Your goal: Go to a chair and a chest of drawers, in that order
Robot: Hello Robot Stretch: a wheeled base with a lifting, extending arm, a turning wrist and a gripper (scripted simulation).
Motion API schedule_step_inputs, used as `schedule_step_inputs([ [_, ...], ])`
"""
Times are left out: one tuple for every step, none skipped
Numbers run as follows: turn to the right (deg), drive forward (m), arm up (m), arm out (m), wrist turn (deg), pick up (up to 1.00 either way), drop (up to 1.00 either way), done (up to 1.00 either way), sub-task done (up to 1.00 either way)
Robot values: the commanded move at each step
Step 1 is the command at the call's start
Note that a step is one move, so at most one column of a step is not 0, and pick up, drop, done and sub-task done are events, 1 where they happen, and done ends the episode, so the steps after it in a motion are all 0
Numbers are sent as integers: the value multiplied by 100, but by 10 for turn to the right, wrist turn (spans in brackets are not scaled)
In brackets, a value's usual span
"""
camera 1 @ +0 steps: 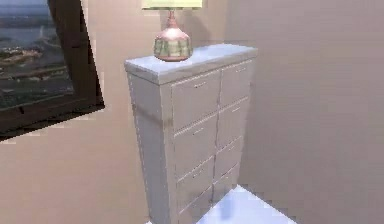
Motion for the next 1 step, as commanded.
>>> schedule_step_inputs([
  [0,0,0,0,0,0,0,100,0],
])
